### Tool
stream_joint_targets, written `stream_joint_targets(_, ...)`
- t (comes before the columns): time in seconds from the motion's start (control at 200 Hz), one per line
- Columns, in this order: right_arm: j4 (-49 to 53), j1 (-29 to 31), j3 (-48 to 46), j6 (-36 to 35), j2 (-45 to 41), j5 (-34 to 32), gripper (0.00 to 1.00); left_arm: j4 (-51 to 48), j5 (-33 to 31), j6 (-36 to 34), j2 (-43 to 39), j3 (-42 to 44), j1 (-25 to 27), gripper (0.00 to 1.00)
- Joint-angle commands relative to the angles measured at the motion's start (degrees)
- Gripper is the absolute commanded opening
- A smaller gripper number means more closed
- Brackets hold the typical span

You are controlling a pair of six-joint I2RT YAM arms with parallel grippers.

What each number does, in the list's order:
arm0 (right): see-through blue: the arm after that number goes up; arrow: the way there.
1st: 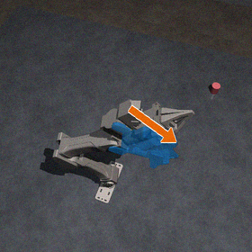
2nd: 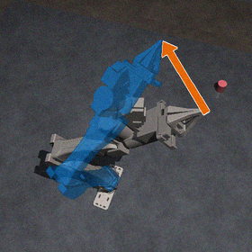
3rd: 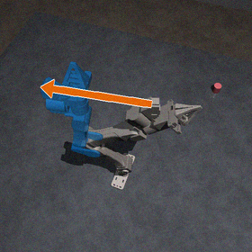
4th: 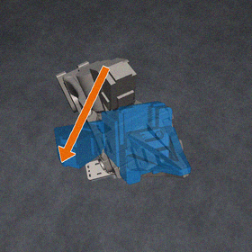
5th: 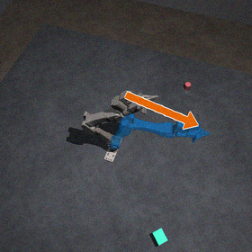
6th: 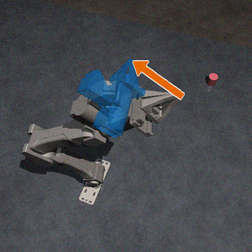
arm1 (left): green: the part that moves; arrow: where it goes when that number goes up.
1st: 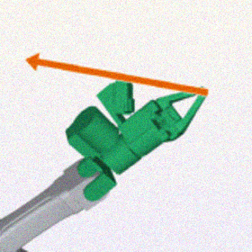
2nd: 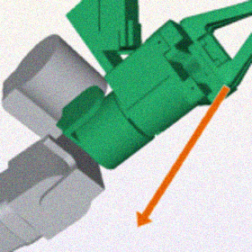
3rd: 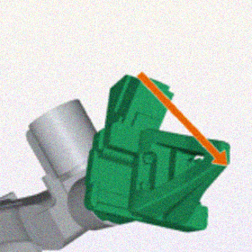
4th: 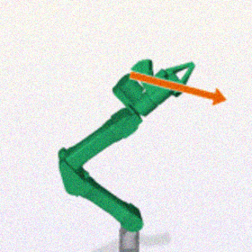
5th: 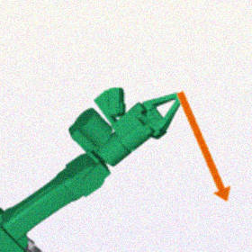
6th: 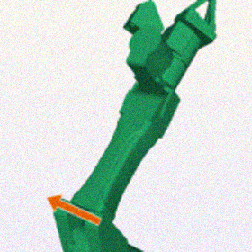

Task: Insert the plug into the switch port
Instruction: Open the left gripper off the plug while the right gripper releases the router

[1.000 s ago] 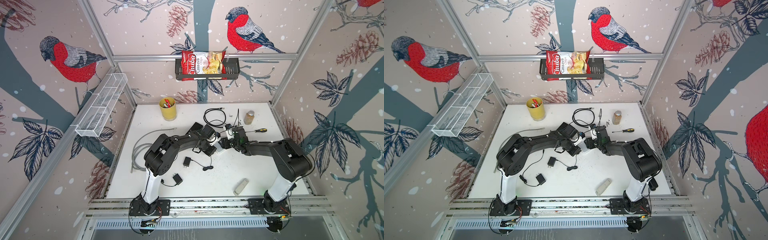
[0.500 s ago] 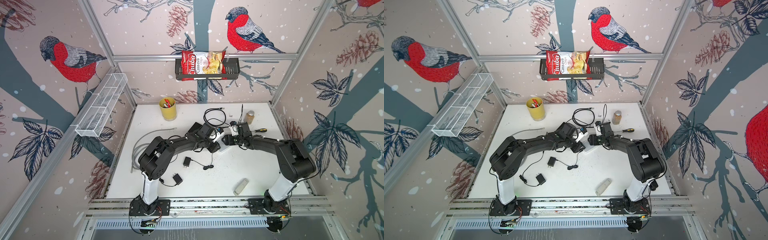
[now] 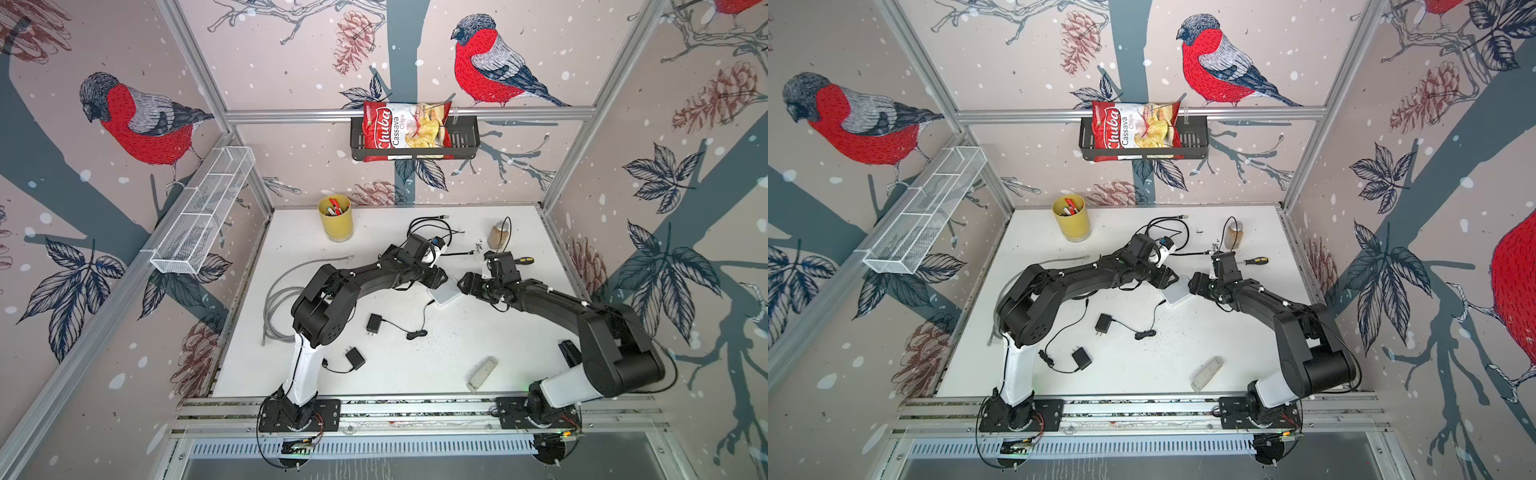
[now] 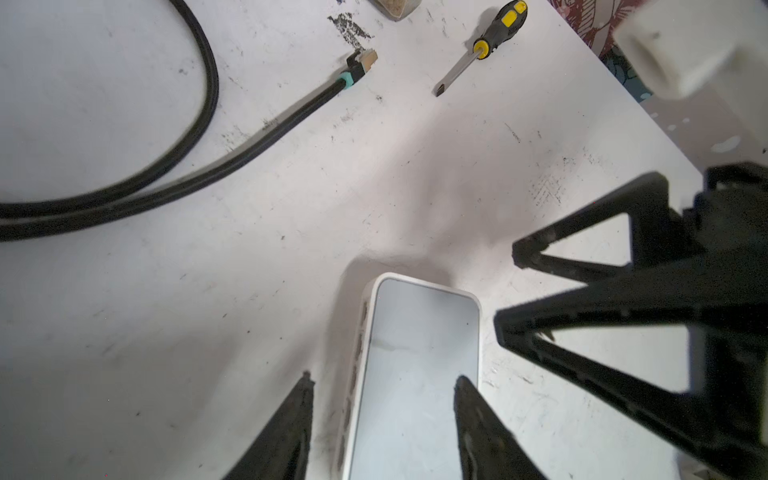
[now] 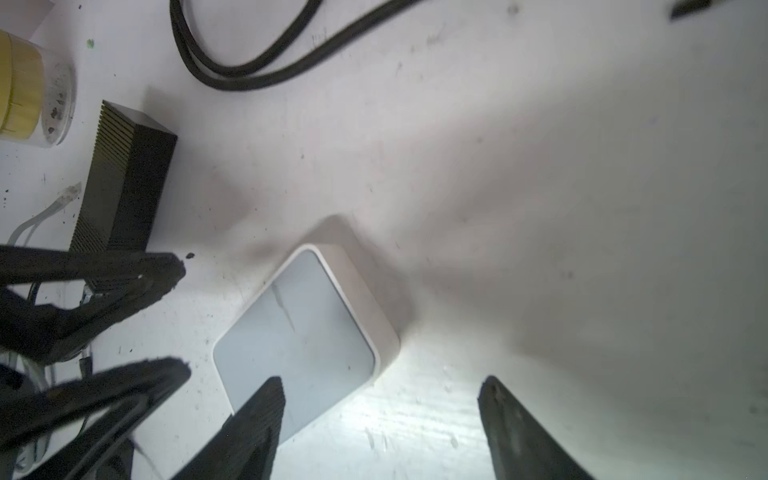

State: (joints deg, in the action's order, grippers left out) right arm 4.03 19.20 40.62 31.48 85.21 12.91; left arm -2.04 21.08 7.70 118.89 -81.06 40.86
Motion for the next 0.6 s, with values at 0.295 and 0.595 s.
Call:
stream_joint_targets(0.295,-9.07,3.03,-0.27,14.53,5.71,9.87,0.75,4.57,4.31,4.23,-1.17,6.26,-0.08,0.55)
stream_joint_targets(0.595,-9.32,2.47,8.48,13.83,12.60,11.19,0.74,10.75,11.33,8.98,-1.99,9.08,0.83,0.55)
